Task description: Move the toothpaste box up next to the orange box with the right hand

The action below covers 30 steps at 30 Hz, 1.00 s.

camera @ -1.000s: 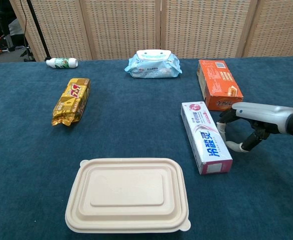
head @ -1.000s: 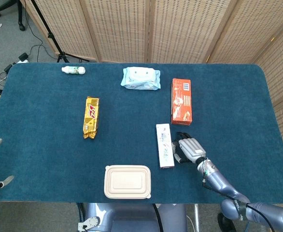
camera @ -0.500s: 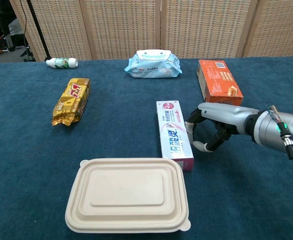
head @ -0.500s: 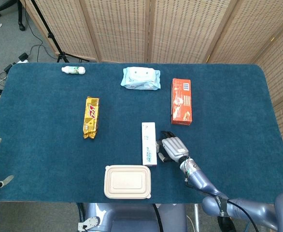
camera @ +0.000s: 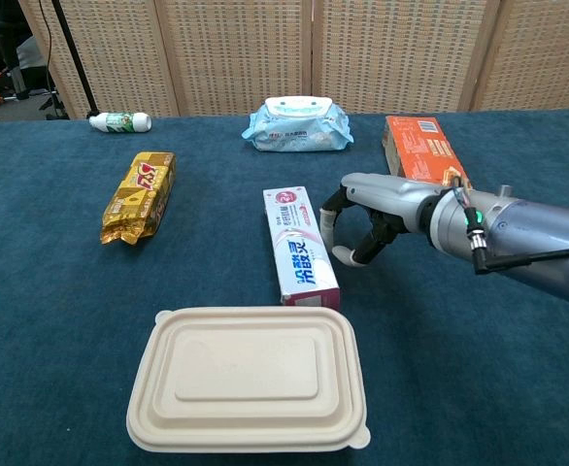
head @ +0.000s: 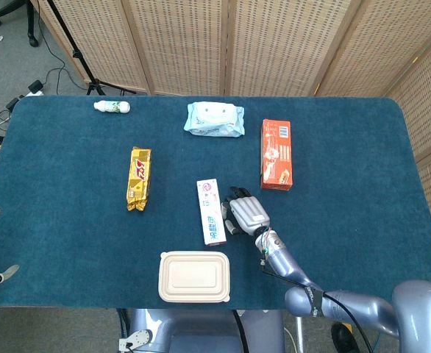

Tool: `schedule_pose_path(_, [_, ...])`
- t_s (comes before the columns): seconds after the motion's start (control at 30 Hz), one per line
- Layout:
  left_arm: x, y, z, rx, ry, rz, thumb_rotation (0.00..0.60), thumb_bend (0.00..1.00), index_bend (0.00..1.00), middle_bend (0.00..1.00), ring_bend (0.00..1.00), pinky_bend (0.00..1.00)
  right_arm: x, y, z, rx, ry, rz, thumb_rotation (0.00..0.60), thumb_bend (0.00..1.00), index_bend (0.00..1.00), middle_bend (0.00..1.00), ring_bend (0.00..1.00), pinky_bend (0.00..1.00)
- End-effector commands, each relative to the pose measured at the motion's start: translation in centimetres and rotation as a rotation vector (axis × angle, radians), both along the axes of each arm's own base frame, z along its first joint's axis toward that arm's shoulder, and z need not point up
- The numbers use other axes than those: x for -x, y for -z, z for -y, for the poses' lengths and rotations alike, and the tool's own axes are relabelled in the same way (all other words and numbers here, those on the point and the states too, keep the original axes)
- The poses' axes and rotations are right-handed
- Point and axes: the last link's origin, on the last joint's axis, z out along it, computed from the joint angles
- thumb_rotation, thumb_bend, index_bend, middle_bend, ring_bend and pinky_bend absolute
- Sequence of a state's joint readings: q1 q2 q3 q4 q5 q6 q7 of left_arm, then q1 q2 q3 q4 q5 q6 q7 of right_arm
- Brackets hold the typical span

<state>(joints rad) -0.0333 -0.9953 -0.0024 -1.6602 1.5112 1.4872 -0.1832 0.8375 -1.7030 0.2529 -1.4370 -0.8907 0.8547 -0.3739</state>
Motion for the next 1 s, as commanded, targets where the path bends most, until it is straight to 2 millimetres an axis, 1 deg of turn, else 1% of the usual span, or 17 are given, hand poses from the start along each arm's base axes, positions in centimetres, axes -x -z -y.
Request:
schedule_pose_path(0.03, [0.1, 0.0, 0.0, -0.002, -0.004, 0.000, 0.600, 0.00, 0.00, 0.00, 0.00, 0.00, -0.6, -1.3, -0.3, 0.007, -0.038, 0.001, 0.600, 0.34, 0.42, 0.23, 0.02, 0.04])
schedule_pose_path(0.07, [0.1, 0.0, 0.0, -0.002, -0.005, -0.001, 0.600, 0.00, 0.00, 0.00, 0.00, 0.00, -0.7, -1.7, -0.4, 0.003, -0.049, 0.001, 0.600, 0.19, 0.34, 0.15, 0.01, 0.02])
schedule_pose_path(0.1, [0.1, 0.0, 0.0, 0.000, -0.005, -0.002, 0.600, 0.00, 0.00, 0.00, 0.00, 0.00, -1.1, -2.5, -0.7, 0.005, -0.071, 0.009, 0.600, 0.07, 0.24, 0.07, 0.00, 0.01])
schedule_pose_path(0.13, [0.1, 0.1, 0.0, 0.001, -0.005, -0.003, 0.600, 0.00, 0.00, 0.00, 0.00, 0.00, -1.3, -3.0, -1.0, 0.007, -0.087, 0.017, 0.600, 0.02, 0.17, 0.03, 0.00, 0.01])
schedule_pose_path(0.17, [0.1, 0.1, -0.1, 0.003, -0.005, -0.005, 0.600, 0.00, 0.00, 0.00, 0.00, 0.00, -1.7, -3.8, -1.3, 0.010, -0.110, 0.026, 0.600, 0.00, 0.09, 0.00, 0.00, 0.01])
schedule_pose_path(0.2, [0.0, 0.2, -0.1, 0.004, -0.004, -0.006, 0.600, 0.00, 0.00, 0.00, 0.00, 0.00, -2.0, -4.2, -1.5, 0.015, -0.125, 0.032, 0.600, 0.00, 0.04, 0.00, 0.00, 0.01])
schedule_pose_path(0.27, [0.0, 0.3, -0.1, 0.008, -0.003, -0.010, 0.600, 0.00, 0.00, 0.00, 0.00, 0.00, -2.6, -5.0, -1.8, 0.023, -0.156, 0.043, 0.600, 0.00, 0.00, 0.00, 0.00, 0.01])
schedule_pose_path(0.37, [-0.1, 0.4, -0.1, 0.010, -0.002, -0.014, 0.600, 0.00, 0.00, 0.00, 0.00, 0.00, -3.7, -6.0, -2.3, 0.035, -0.207, 0.054, 0.600, 0.00, 0.00, 0.00, 0.00, 0.00])
schedule_pose_path(0.47, [-0.1, 0.5, -0.1, 0.010, -0.002, -0.015, 0.600, 0.00, 0.00, 0.00, 0.00, 0.00, -4.4, -6.2, -2.4, 0.038, -0.234, 0.046, 0.600, 0.00, 0.00, 0.00, 0.00, 0.00])
schedule_pose_path(0.57, [0.0, 0.5, -0.2, 0.009, -0.008, -0.016, 0.600, 0.00, 0.00, 0.00, 0.00, 0.00, -4.7, -5.6, -2.2, 0.037, -0.243, 0.020, 0.600, 0.00, 0.00, 0.00, 0.00, 0.00])
schedule_pose_path(0.73, [0.2, 0.6, -0.5, 0.018, -0.019, -0.024, 0.600, 0.00, 0.00, 0.00, 0.00, 0.00, -4.7, -3.9, -1.7, 0.051, -0.269, -0.073, 0.600, 0.00, 0.00, 0.00, 0.00, 0.00])
schedule_pose_path(0.9, [0.4, 0.6, -0.9, 0.019, -0.031, -0.025, 0.600, 0.00, 0.00, 0.00, 0.00, 0.00, -4.4, -2.9, -1.8, 0.074, -0.303, -0.167, 0.600, 0.00, 0.00, 0.00, 0.00, 0.00])
schedule_pose_path(1.0, [0.4, 0.6, -1.0, 0.020, -0.037, -0.024, 0.600, 0.00, 0.00, 0.00, 0.00, 0.00, -4.5, -2.6, -2.0, 0.067, -0.304, -0.182, 0.600, 0.00, 0.00, 0.00, 0.00, 0.00])
